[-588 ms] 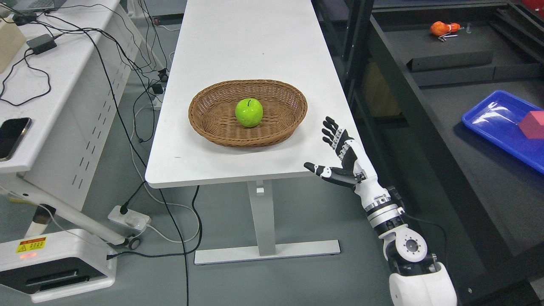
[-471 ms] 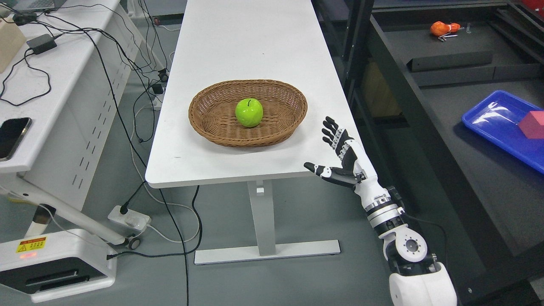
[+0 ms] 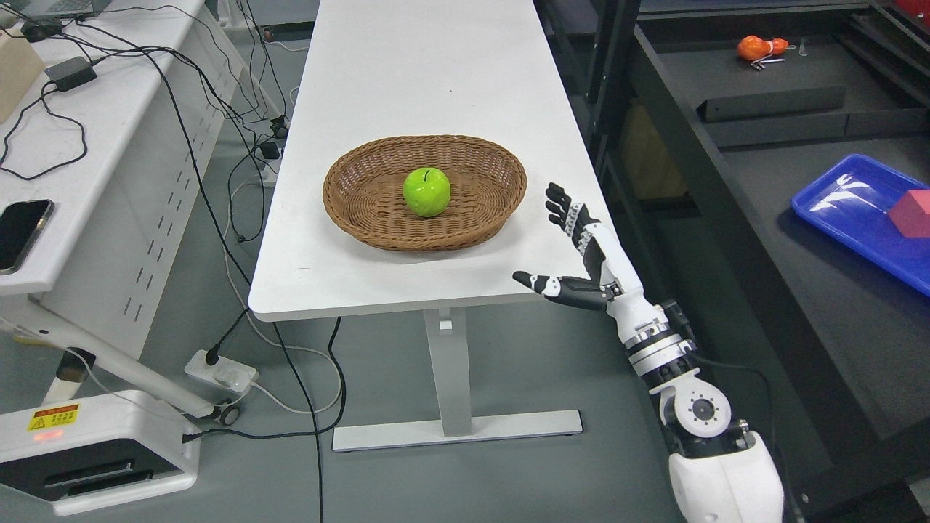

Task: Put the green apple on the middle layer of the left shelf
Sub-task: 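Reach the right hand toward the green apple in the wicker basket, then close the right hand fingers around the green apple in the basket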

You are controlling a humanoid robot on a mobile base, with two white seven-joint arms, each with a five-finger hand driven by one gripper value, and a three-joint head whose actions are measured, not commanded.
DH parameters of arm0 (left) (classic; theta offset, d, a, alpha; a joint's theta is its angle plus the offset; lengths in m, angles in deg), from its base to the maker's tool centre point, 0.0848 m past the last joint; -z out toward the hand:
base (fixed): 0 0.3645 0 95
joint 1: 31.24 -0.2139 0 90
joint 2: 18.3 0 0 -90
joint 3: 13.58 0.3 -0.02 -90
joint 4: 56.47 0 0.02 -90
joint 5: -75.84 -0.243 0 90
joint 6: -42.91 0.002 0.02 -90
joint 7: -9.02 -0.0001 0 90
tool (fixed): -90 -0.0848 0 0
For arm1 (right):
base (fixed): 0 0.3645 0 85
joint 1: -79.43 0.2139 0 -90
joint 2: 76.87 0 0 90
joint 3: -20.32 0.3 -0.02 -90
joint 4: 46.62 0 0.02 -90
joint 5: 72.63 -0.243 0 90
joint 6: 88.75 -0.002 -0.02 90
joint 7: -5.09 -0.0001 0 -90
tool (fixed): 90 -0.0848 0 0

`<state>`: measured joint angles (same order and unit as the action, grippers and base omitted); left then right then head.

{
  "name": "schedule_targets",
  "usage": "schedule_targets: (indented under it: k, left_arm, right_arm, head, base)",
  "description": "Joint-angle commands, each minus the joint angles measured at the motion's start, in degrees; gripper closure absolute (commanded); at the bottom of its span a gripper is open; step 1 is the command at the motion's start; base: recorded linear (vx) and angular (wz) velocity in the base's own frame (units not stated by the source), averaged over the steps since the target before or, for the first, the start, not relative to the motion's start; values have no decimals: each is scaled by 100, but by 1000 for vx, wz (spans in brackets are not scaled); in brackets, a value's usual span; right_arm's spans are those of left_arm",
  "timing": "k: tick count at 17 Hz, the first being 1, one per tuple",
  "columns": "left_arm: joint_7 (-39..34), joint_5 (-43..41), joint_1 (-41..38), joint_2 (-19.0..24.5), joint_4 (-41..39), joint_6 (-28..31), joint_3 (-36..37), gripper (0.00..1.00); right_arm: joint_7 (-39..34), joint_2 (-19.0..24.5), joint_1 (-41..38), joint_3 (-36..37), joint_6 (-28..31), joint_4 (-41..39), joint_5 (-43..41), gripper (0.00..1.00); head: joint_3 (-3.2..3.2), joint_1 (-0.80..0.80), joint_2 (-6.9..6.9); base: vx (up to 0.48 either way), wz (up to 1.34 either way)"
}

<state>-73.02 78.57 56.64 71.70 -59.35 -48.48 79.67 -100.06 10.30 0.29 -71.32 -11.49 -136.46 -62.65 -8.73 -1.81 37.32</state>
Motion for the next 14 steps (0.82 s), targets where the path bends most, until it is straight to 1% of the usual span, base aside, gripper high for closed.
schedule_targets:
  k: [1, 3, 6, 7, 9, 11, 14]
  left_arm:
    - [-5, 0, 1, 100, -2, -10, 0, 0]
    - [4, 0, 1, 100, -2, -1, 0, 0]
    - [4, 0, 1, 100, -2, -1, 0, 0]
    - [4, 0, 1, 100, -2, -10, 0, 0]
    - [-5, 0, 1, 100, 7, -10, 0, 0]
    - [4, 0, 1, 100, -2, -1, 0, 0]
    - [4, 0, 1, 100, -2, -1, 0, 0]
  right_arm:
    - [74, -1210, 496, -592, -88, -164, 2712, 0]
    - [21, -1307, 505, -548, -97, -524, 2676, 0]
    - [-250, -1369, 680, -758, -53, -569, 2659, 0]
    - [-382, -1387, 828, -759, -53, -569, 2545, 0]
    - [-489, -1326, 1285, -855, -45, -561, 2028, 0]
    - [-663, -1273, 1654, -1284, -27, -299, 2078, 0]
    - [-1269, -1167, 1718, -1785, -27, 10, 2096, 0]
  head:
    - [0, 0, 0]
    - [0, 0, 0]
    - [0, 0, 0]
    - [0, 0, 0]
    - [0, 0, 0]
    - [0, 0, 0]
    - [0, 0, 0]
  base:
    - [0, 0]
    - [26, 10]
    - [79, 36]
    - [100, 69]
    - [219, 130]
    - [227, 127]
    - [260, 83]
